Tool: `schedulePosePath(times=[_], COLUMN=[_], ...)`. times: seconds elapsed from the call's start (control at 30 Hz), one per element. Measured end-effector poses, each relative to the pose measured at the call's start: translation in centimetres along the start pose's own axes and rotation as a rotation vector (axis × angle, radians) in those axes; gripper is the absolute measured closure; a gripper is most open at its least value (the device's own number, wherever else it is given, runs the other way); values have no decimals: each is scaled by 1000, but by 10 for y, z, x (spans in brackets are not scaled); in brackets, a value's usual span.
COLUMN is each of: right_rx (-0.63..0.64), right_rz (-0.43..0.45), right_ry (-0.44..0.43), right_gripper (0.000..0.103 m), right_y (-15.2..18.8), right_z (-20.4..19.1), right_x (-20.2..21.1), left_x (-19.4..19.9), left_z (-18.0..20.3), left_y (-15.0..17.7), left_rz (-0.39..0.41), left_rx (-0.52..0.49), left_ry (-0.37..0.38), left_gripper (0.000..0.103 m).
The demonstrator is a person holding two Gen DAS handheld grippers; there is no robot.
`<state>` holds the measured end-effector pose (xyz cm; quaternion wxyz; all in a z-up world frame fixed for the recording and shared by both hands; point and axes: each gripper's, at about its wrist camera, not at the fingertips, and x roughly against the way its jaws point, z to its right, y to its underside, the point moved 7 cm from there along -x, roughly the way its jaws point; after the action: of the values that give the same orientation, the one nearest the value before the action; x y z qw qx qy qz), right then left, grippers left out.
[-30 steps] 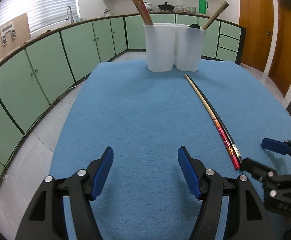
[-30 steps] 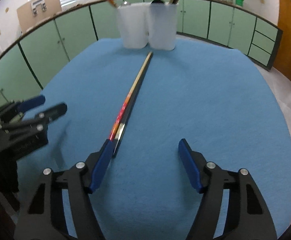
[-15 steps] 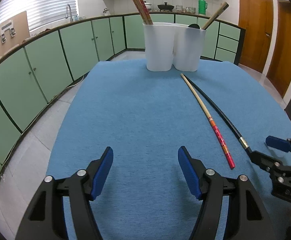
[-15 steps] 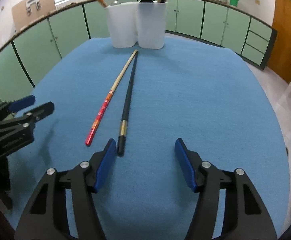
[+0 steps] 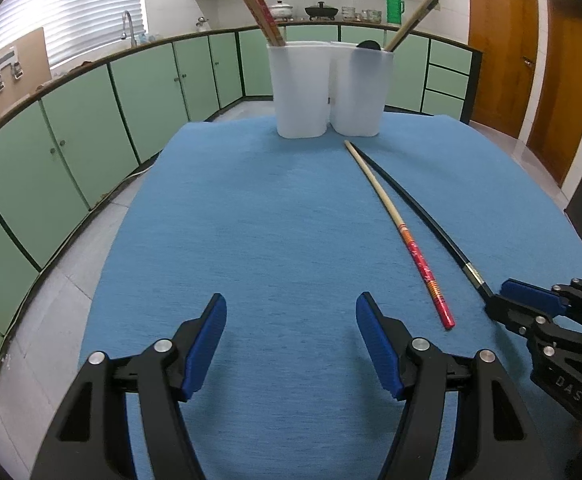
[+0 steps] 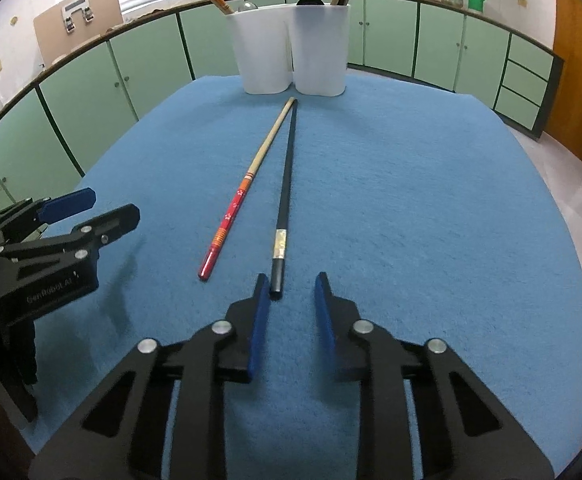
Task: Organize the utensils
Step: 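Grasp the black chopstick with the right tool while the left tool grasps the red-patterned one, then lift both chopsticks and lower them into the holder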
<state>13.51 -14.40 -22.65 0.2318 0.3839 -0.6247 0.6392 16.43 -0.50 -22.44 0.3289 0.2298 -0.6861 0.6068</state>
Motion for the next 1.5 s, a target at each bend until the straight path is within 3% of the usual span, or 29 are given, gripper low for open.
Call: schedulePosePath(times=[0.13,0.33,0.63,0.8,1.03,1.2,1.23,1.5], right_rx=[23,14,-73,-114,-124,-142,-143,-122], right_rz=[-8,-8,10,2,17,20,20,39], right_ry=[-17,2,55,53,34,24,23,41], right_gripper=[97,97,97,97,97,97,97,97], right_y=[-2,-2,1,5,2,4,4,0], right_z=[-6,1,39,52,56,60,61,61], right_x=[-3,2,18,16,18,19,20,30], left_x=[0,1,1,-4,-13,-14,-14,-2], left_z=[5,12,54,71,78,82,83,72], left_y=[0,-2,-1,4,8,8,8,1], left_rz=[-4,-7,-23,-53,-67,-61,-61,-47], left_rx=[-4,16,-2,-27,-39,-48,-51,-12], left_ry=[7,46,141,161,137,121,121,136], left_gripper=[37,37,39,50,76,88,95,98])
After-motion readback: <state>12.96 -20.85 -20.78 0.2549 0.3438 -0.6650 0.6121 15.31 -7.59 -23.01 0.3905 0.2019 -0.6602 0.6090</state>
